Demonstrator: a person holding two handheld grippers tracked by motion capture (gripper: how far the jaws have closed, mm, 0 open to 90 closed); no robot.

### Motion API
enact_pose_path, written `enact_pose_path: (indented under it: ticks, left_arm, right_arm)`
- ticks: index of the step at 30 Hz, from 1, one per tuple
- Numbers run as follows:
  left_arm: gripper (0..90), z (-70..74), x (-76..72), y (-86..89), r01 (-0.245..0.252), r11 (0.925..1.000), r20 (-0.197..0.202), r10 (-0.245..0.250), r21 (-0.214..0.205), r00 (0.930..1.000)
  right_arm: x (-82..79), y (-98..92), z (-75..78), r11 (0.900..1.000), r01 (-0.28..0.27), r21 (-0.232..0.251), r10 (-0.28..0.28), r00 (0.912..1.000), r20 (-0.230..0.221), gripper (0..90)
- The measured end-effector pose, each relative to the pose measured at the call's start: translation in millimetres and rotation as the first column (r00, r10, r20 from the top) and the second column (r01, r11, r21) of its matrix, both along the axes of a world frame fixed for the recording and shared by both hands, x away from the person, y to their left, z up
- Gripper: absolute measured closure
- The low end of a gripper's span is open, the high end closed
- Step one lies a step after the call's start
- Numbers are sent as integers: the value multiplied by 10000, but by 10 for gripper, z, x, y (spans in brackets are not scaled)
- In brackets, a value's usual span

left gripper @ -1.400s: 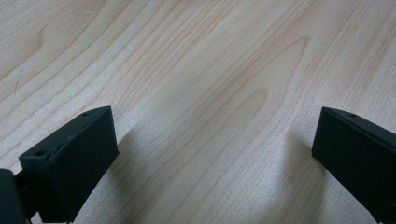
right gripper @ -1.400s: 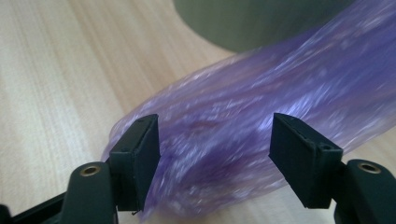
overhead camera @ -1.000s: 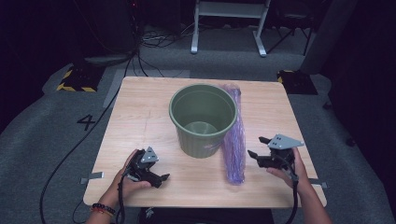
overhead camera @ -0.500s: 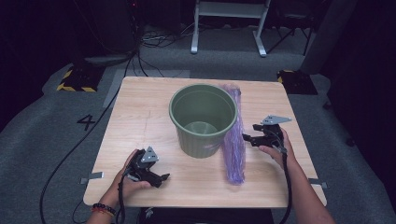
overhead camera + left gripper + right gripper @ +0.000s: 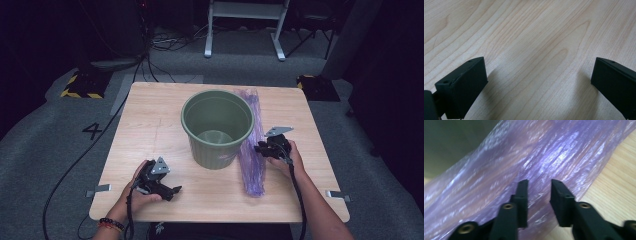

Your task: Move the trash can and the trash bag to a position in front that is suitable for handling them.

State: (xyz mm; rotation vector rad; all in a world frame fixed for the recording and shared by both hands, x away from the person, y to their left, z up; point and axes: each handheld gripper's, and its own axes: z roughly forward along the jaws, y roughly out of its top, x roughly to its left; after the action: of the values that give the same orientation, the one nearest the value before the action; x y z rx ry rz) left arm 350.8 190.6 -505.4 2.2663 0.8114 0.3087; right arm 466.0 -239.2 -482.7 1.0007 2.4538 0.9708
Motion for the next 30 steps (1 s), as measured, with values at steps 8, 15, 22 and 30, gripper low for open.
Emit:
enact_pose_path:
  ticks: [8, 15, 22, 30]
  left_arm:
    - [2, 0, 1, 0, 4, 10000, -3, -4, -4, 10000]
    - [2, 1, 7, -3, 13, 10000, -14, -13, 7, 10000]
    - [2, 1, 7, -3, 13, 10000, -15, -13, 7, 10000]
    - [2, 1, 9, -4, 13, 10000, -6, -13, 9, 10000]
  right_arm:
    - [-271, -227, -113, 9982, 399, 451, -401, 9992, 45, 776]
    - [-599, -213, -67, 9992, -367, 165, 371, 9990, -260, 424]
    - [-746, -310, 202, 9811, 375, 1900, -378, 9993, -20, 217]
    - [-528, -117, 0, 9966, 40, 827, -56, 9998, 190, 192]
